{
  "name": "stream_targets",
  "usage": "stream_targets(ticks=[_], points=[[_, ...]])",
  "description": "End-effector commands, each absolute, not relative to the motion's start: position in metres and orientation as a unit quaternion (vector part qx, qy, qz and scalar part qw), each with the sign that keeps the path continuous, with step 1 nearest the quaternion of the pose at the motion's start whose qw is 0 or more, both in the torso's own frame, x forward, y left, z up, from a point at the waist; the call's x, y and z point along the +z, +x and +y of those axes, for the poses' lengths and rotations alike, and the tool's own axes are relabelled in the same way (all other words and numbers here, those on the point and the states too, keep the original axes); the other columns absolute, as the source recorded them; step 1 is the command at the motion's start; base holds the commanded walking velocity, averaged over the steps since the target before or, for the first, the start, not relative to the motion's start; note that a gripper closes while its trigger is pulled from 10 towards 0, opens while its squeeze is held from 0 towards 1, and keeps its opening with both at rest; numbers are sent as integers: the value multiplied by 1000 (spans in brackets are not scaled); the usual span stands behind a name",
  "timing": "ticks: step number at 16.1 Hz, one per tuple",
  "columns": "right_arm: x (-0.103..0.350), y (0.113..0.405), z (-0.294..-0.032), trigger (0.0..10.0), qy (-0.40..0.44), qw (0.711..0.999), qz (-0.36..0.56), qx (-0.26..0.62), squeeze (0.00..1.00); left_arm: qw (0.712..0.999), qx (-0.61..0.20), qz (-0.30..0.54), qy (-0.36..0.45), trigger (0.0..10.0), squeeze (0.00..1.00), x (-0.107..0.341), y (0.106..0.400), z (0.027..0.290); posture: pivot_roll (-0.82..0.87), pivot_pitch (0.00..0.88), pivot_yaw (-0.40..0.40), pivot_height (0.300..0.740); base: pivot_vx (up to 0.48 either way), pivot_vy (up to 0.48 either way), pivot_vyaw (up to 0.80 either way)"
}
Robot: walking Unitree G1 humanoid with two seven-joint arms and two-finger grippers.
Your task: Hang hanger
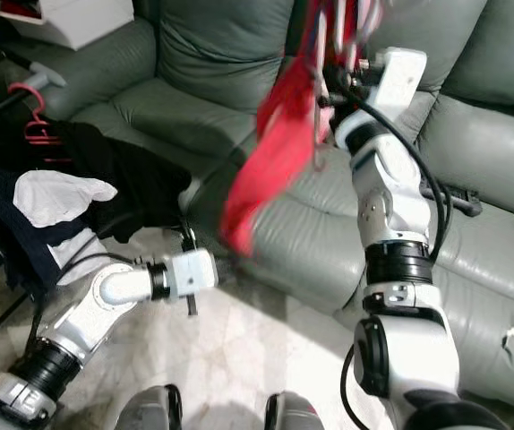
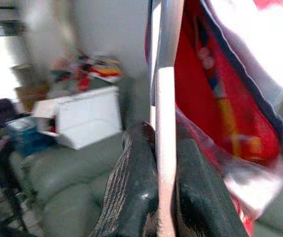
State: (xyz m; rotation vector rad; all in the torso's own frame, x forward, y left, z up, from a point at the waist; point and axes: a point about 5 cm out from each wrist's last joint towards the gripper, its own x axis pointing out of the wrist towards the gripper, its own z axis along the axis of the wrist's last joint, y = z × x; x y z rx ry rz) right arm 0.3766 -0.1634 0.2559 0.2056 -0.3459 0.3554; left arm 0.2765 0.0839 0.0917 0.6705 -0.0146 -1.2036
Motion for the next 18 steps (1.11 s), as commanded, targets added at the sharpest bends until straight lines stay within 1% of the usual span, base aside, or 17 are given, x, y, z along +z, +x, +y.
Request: stream_targets(ticks=[1,2,3,4,5,6,7,9,11,12,14,17,18], points=[[259,371,-157,10000,73,958,-187,206,0,767,-565,-2,304,10000,1000,93,274,84,-54,78,-13,740,0,0,0],[252,366,-151,10000,48,955,-178,234,0,770,-559,1,307,10000,1000,94,274,90,-54,81,-12,740,0,0,0],[248,364,-149,10000,41,953,-174,246,0,773,-553,1,311,10000,1000,94,276,92,-54,81,-12,740,0,0,0],[233,353,-144,10000,-16,945,-159,285,0,791,-524,0,316,10000,1000,100,285,105,-51,84,-13,740,0,0,0],[227,349,-144,10000,-37,943,-155,293,0,798,-511,-2,318,10000,1000,102,289,109,-51,84,-13,740,0,0,0],[213,341,-145,10000,-81,936,-141,313,0,813,-482,-7,327,10000,1000,109,298,120,-53,85,-12,740,0,0,0],[203,334,-148,10000,-103,932,-127,324,0,826,-452,-15,337,10000,1000,116,306,131,-55,85,-11,740,0,0,0],[192,326,-153,10000,-118,927,-107,341,0,850,-395,-29,348,10000,1000,129,320,148,-57,87,-8,740,0,0,0],[183,317,-157,10000,-129,917,-82,368,0,863,-364,-44,347,10000,1000,140,327,158,-55,87,-6,740,0,0,0],[169,305,-162,10000,-143,902,-44,405,0,867,-340,-64,358,10000,1000,151,330,167,-55,86,-4,740,0,0,0],[153,295,-168,10000,-171,882,-8,439,0,875,-300,-70,372,10000,1000,159,333,182,-54,83,-5,740,0,0,0],[146,290,-162,10000,-182,870,-2,457,0,908,-254,-84,323,10000,1000,168,339,187,-47,78,-11,740,0,0,0],[147,291,-158,10000,-175,872,-6,458,0,926,-247,-85,273,10000,1000,170,341,182,-44,75,-13,740,0,0,0]])
